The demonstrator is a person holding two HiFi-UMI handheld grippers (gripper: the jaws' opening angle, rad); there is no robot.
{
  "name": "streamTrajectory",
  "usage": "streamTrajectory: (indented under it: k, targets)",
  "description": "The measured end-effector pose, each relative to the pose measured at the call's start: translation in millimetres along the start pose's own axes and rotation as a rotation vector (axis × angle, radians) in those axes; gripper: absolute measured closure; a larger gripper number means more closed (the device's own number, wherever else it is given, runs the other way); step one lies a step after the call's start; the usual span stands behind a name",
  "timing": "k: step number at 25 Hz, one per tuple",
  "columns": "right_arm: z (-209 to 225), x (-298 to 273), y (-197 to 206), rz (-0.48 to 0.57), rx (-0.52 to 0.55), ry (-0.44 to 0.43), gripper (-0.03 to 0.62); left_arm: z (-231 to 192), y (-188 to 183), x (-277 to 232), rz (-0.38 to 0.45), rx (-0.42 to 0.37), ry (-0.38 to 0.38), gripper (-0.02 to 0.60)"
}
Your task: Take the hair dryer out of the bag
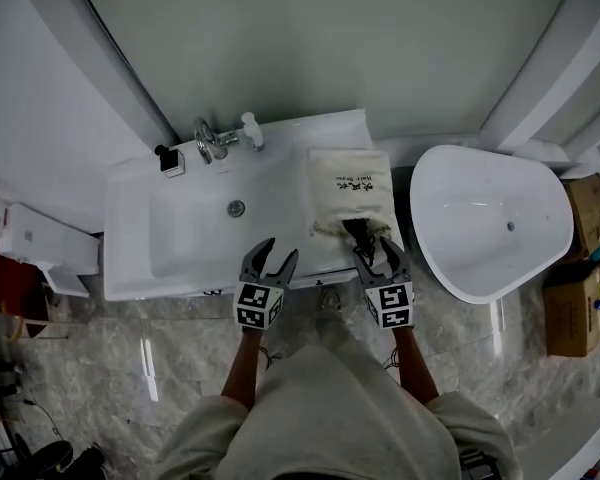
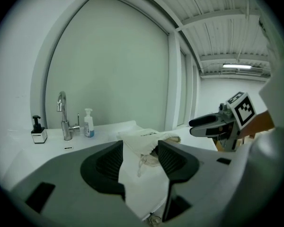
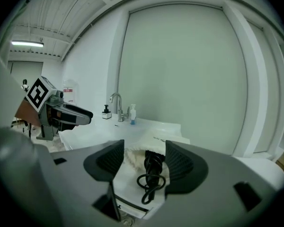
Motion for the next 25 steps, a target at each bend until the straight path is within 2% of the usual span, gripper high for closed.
streamTrajectory:
  k: [4, 11, 14, 19, 25]
  targets:
    - [20, -35, -3, -0.023, -0.02, -0.034, 0.338, -10, -9, -37, -0.027, 0.012, 0.0, 0.368]
    - [52, -80, -8, -0.058, -0.024, -0.083, 0.336, -22, -22, -93, -0.078, -0.021, 0.015, 0.368]
    - [63, -93, -5, -0.071, -0.033, -0.098, 0.335, -22, -21, -113, -0.102, -0.05, 0.023, 0.368]
    - [71, -107, -4, -0.086, -0.044, -0.126, 0.335, -17, -22, -139, -0.184, -0.146, 0.067, 0.368]
    - [74, -113, 1, -0.1, -0.069, -0.125, 0.335, -11, -19, -155, -0.21, -0.175, 0.134, 0.365]
Point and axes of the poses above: the fingertips, and each gripper's own axes: x backward along the fingers, z to its right, y out of its underside, the point moved 9 cm from there along x, backward along the fingers, and after that the axes turned 1 degree about -z, right-handed, at the moved point
